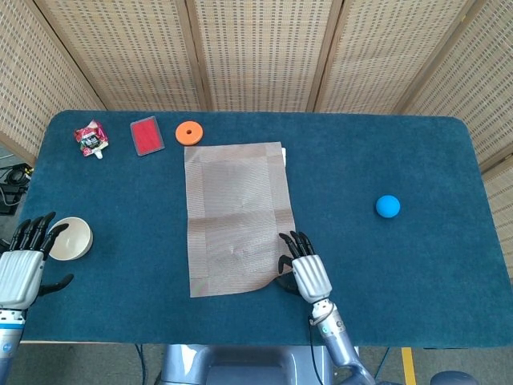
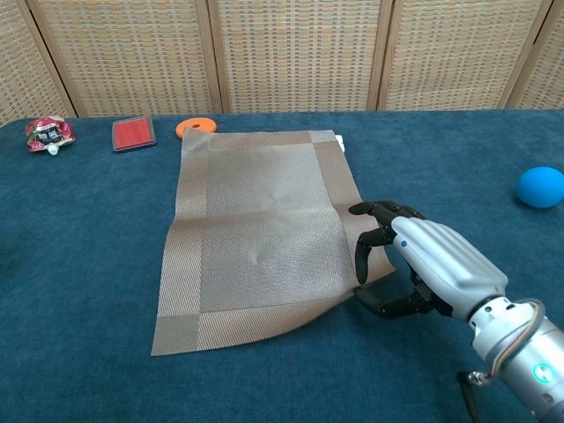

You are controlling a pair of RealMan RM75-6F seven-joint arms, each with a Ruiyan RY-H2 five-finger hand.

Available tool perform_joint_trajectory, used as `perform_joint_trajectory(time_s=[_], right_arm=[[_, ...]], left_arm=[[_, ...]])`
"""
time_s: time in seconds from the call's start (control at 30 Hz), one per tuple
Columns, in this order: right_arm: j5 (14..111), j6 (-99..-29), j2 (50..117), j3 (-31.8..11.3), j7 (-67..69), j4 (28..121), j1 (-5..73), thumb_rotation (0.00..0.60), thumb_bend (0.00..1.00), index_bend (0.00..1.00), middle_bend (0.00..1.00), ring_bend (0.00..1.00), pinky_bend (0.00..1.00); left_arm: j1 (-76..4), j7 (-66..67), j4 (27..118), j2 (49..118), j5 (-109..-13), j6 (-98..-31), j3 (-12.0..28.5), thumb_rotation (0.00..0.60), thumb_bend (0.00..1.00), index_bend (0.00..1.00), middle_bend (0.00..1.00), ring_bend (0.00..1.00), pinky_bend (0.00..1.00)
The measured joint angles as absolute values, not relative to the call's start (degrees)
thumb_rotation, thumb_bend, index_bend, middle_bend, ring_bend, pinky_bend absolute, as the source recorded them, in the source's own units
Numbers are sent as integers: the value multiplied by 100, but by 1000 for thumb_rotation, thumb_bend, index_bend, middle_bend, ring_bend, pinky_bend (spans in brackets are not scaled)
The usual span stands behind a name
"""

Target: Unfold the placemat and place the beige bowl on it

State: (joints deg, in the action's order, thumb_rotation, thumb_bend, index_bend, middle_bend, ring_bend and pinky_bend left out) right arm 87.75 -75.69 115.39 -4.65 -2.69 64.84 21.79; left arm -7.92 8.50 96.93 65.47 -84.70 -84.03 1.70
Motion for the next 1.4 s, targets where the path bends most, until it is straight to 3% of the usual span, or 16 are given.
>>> perform_joint_trajectory(time_s=[0.23,0.6,1.17,1.4], right_arm=[[8775,-7605,11420,-452,-341,6671,2149,600,630,619,175,0,0],[8772,-7632,11218,-431,-397,6782,2112,600,634,619,170,0,0],[8745,-8165,9509,-424,-70,7124,1654,600,619,624,163,0,0],[8221,-7744,9140,-782,98,6718,1750,600,595,606,155,0,0]], left_arm=[[-781,866,9724,6543,-8517,-8404,163,600,68,156,0,0,0],[-778,864,9705,6553,-8524,-8362,165,600,68,156,0,0,0],[-810,1052,9702,6659,-8617,-8291,130,600,68,158,0,0,0],[-803,1108,9708,6720,-8696,-8334,116,600,68,159,0,0,0]])
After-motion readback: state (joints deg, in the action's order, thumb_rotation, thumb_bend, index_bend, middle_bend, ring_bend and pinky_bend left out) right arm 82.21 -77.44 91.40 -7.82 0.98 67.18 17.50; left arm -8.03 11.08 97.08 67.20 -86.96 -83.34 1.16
